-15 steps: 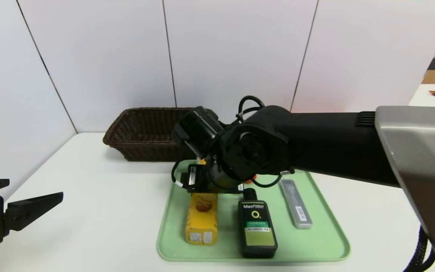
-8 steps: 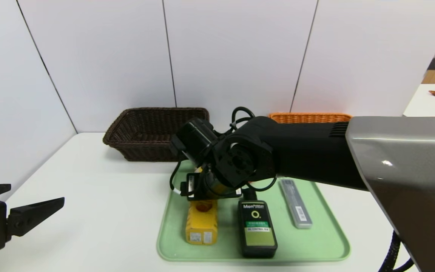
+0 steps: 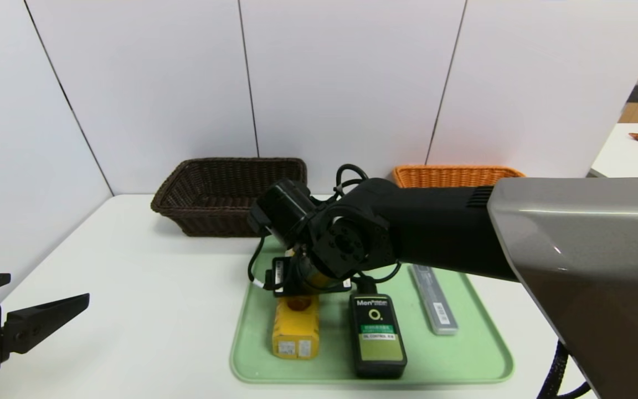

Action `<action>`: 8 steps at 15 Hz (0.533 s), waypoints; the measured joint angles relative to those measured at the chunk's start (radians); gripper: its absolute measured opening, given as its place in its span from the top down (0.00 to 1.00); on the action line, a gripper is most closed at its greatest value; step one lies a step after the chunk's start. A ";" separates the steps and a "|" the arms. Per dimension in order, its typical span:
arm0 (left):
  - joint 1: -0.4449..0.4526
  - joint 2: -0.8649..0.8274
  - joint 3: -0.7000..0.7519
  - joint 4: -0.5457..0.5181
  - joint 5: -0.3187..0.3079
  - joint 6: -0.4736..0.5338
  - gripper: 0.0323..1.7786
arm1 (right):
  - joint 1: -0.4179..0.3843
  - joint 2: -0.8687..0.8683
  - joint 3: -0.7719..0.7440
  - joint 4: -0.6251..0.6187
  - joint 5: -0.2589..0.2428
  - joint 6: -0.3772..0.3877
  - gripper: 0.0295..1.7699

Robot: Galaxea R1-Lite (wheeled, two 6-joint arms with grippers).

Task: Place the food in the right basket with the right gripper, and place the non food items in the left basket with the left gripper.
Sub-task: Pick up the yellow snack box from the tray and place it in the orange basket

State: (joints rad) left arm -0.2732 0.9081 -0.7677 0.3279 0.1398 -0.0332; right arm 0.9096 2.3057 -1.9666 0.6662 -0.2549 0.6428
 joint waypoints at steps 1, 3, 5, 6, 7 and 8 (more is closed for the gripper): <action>0.000 -0.004 0.002 0.000 0.000 -0.001 0.05 | 0.000 0.001 0.000 -0.001 0.000 0.000 0.27; 0.000 -0.008 0.003 0.000 0.000 -0.001 0.05 | -0.001 0.000 0.000 -0.005 0.000 0.000 0.42; 0.000 -0.010 0.004 -0.001 0.000 -0.001 0.05 | -0.003 -0.002 0.001 -0.005 0.000 -0.001 0.52; 0.000 -0.011 0.004 -0.001 0.000 -0.001 0.05 | -0.004 -0.005 0.001 -0.005 0.002 -0.001 0.54; 0.000 -0.011 0.004 -0.001 0.000 -0.002 0.05 | -0.005 -0.009 0.002 -0.004 0.002 -0.001 0.54; 0.000 -0.012 0.004 -0.001 0.000 -0.003 0.05 | -0.005 -0.015 0.001 -0.002 0.002 -0.001 0.54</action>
State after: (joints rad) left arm -0.2732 0.8962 -0.7638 0.3266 0.1398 -0.0360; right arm 0.9045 2.2904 -1.9651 0.6643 -0.2530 0.6421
